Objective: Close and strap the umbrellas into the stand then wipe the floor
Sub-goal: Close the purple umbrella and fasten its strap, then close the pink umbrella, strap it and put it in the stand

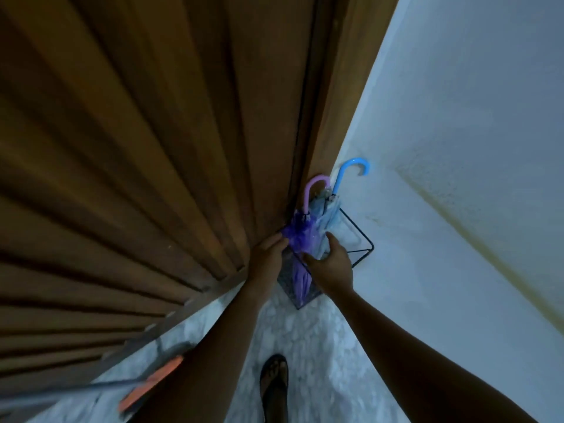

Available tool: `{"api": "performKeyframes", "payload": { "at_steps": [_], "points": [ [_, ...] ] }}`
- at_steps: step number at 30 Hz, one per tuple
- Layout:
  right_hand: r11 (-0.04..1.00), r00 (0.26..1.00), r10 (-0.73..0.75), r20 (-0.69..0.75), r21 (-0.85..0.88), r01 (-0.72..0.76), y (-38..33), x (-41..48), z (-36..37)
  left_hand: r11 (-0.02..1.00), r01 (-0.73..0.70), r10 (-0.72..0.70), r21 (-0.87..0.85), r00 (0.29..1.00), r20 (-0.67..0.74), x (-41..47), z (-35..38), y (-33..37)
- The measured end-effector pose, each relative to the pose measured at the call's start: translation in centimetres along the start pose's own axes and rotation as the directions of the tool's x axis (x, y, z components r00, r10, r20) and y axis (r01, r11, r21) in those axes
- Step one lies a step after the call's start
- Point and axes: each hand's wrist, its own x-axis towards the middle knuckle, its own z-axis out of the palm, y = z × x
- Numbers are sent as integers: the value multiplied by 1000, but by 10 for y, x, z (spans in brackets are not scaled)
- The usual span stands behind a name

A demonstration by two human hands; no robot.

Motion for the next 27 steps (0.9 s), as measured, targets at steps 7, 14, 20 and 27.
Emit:
{"api": "performKeyframes", "payload": {
  "at_steps": [7,14,20,27],
  "points": [
    [970,942,-209,263,-65,233,-41,-211,5,982,-161,180,99,957,-226,-237,-122,-43],
    [890,659,-352,664,20,455,-52,-500,108,982,-86,-45,-171,764,-643,-512,-295,-214],
    [759,258,-321,911,85,646,-28,-742,211,915,-165,-260,-368,454,-852,-729,-406,-361],
    [644,32,-175,984,90,759,68,-989,319,819,-270,-445,-506,256,-858,-920,-476,-562]
  ]
}}
